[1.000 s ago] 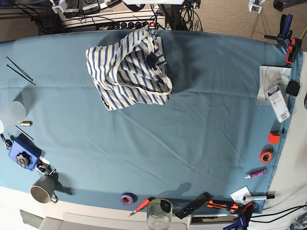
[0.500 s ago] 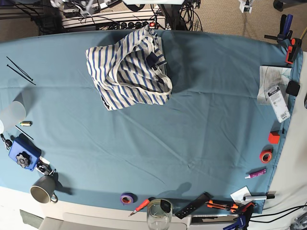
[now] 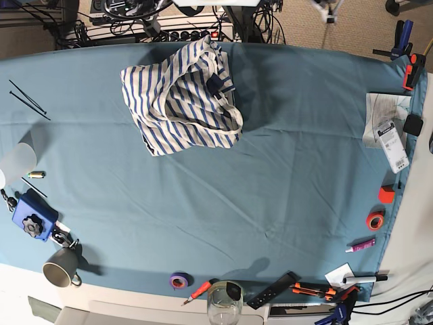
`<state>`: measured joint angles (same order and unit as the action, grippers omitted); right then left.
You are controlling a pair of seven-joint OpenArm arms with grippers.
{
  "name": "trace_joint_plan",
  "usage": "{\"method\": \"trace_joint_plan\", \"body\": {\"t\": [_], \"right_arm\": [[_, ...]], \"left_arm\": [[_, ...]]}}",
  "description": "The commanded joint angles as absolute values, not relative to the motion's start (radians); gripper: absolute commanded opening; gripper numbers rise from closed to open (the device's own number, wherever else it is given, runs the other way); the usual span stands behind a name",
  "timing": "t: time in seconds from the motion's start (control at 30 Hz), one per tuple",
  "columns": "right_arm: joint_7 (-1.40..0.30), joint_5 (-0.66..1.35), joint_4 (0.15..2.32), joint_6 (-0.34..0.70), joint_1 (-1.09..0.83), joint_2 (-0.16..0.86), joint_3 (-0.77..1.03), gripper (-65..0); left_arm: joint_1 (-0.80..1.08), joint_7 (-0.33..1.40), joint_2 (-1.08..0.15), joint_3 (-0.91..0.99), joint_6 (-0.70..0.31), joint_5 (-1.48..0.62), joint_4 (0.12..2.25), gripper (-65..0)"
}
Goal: Fold the T-shirt properly
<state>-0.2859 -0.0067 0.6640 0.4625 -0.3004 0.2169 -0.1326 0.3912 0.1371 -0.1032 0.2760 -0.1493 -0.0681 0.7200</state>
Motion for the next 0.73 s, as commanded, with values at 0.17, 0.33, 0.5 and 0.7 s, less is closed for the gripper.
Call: {"method": "trace_joint_plan", "body": {"t": [0.17,0.33,0.5,0.7], "right_arm": [[-0.191,-0.070,0.570,0.314,-0.205,0.224,-0.210,-65.0],[-0.218,-0.071,0.559,0.305,-0.154,0.225,-0.223,-65.0],[-0.217,-0.039,0.559,0.305,-0.152,0.225,-0.223,-65.0],[-0.229,0.011,0.559,0.305,-0.152,0.225,-0.223,-65.0]], "left_arm": [[0.314,-0.093,-0.073,0.278,-0.185,-0.010,0.624,-65.0],[0.296,-0.116,-0.058,0.278,-0.212,-0.010,0.636,-65.0],[0.300,-0.113,-0.058,0.278,-0.212,-0.010,0.639,-65.0],[0.300,-0.112,-0.057,0.278,-0.212,-0.010,0.639,-65.0]]}}
